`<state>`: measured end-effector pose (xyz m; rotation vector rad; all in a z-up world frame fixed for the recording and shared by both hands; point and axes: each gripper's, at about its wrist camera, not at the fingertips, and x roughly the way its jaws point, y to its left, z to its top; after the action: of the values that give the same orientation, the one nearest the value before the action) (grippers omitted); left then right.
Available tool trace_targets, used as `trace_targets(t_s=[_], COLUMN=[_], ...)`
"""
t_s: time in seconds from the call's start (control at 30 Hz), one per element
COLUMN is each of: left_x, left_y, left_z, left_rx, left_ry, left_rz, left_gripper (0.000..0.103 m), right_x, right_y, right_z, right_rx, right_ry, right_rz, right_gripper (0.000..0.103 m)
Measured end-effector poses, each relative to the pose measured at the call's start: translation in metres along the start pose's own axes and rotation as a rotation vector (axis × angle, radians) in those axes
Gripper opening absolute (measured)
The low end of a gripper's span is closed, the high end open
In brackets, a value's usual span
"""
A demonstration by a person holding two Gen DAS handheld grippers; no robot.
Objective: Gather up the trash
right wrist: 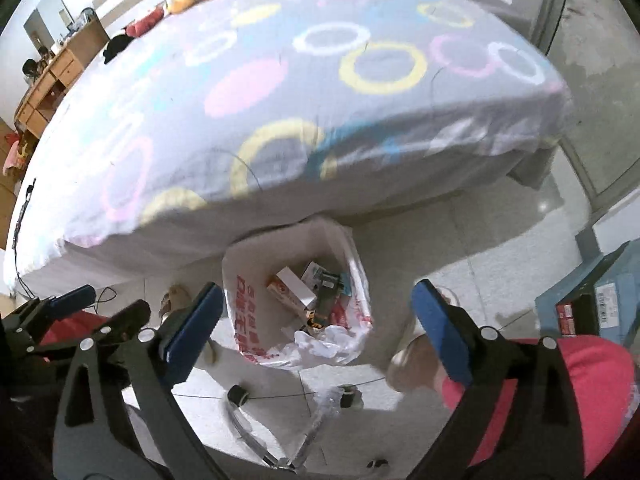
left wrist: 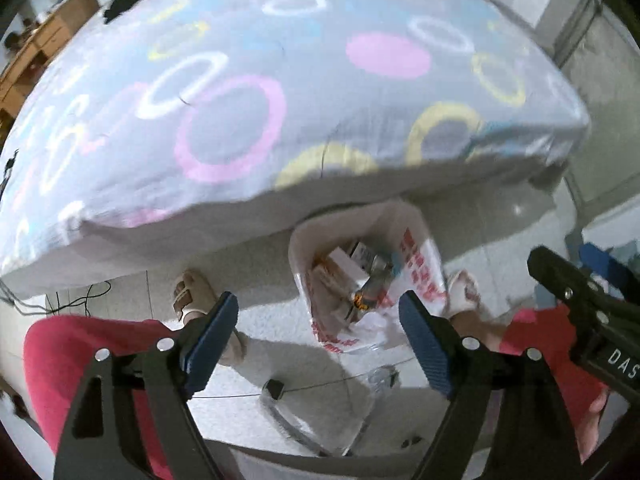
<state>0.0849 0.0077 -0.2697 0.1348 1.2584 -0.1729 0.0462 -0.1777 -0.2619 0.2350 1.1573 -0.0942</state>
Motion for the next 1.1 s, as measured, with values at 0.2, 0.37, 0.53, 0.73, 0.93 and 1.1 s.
trace_targets(t_s=[0.2, 0.37, 0.53, 0.73, 0.93, 1.1], left_x=[-0.061, -0.112, -0.149, -0.194, -0.229, -0.248], left_y=[-0.007, -0.009, -0.012, -0.014, -0.015, -0.016], left_z=[-0.006, -0.011, -0.016, -0.025, -0.032, -0.040], left_rx=[-0.007, -0.037, -0.044, -0.062, -0.072, -0.074], left_ry=[-0.141, -0.245, -0.320, -0.403, -0.465, -0.514], left_rz=[0.048, 0.039, 0.050, 0.061, 0.073, 0.097], left_gripper=[0.087, 0.091, 0.092, 0.093, 0.094, 0.095], right_x=[-0.060, -0.114, -0.164, -0.215, -0.250, -0.268], right_y=[0.006, 0.018, 0.018, 0.020, 0.022, 0.025], right_z=[-0.008, -0.016, -0.020, -0.025, -0.033, -0.042], right_rx=[-0.036, -0.088, -0.083, -0.085, -0.082, -0.080], right_ry=[-0.101, -0.232, -0.333, -0.450, -0.525, -0.560], right_rz=[-0.016, -0.055, -0.035, -0.040, -0.029, -0.028], right_gripper=[0.093, 0.096, 0.096, 0.096, 0.096, 0.096])
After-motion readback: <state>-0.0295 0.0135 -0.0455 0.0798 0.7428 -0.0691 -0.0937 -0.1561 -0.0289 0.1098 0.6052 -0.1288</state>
